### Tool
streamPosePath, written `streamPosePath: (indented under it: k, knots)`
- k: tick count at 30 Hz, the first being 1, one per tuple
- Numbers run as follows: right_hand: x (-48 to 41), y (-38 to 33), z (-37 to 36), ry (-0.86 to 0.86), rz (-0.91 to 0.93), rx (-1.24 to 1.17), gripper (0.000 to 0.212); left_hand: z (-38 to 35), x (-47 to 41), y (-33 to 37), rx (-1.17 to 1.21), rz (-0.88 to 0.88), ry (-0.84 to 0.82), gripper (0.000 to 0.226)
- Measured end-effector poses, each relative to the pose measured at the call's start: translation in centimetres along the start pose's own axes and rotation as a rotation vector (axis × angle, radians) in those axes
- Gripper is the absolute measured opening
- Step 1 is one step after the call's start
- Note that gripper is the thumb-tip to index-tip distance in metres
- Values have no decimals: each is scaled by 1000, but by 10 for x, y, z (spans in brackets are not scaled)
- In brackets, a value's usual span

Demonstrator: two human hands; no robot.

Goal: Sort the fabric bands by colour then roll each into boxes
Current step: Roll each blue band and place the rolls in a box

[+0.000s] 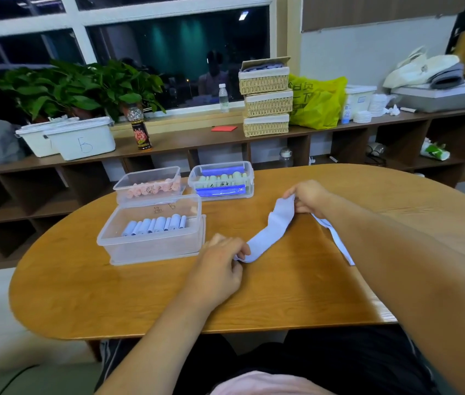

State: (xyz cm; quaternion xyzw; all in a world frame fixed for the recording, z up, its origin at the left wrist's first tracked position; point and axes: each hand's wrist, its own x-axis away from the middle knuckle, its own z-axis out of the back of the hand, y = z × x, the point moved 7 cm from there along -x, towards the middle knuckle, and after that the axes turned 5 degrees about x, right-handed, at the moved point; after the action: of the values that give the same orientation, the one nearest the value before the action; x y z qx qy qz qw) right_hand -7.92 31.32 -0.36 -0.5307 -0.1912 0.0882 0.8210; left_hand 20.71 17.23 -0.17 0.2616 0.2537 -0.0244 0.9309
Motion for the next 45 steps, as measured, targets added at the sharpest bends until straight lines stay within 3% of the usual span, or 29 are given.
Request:
streamPosePath:
  k: [3, 5, 8, 14, 17, 24, 28, 32, 39, 45]
  knots:
    - [-3, 5, 3, 11, -50, -126, 28, 0, 2, 0, 33, 10, -29, 38]
    - [-5, 3, 5, 6, 2, -83, 19, -1, 2, 1, 42, 9, -38, 37]
    - [-1, -6, 5, 15, 118, 38, 27, -4, 4, 2, 28, 1, -57, 35]
    - [-5, -28, -15, 17, 281, -3, 31, -7, 5, 6, 74, -19, -121, 29]
    - [0, -30, -21, 83, 333, 172, 42, -9, 5, 7, 113, -1, -159, 32]
    - [71, -6, -32, 176, 467, 255, 50, -12, 4, 11, 109, 22, -203, 28]
    - [122, 25, -33, 128, 533, 223, 42, -15, 6, 21, 150, 1, -223, 25]
    - [153, 41, -31, 123, 643, 365, 40, -20, 15, 33, 214, -36, -247, 27]
    - [175, 42, -32, 98, 671, 420, 48, -16, 28, 30, 241, -7, -240, 50]
    - [218, 49, -33, -110, 734, 372, 33, -12, 35, 33, 129, -21, -237, 43]
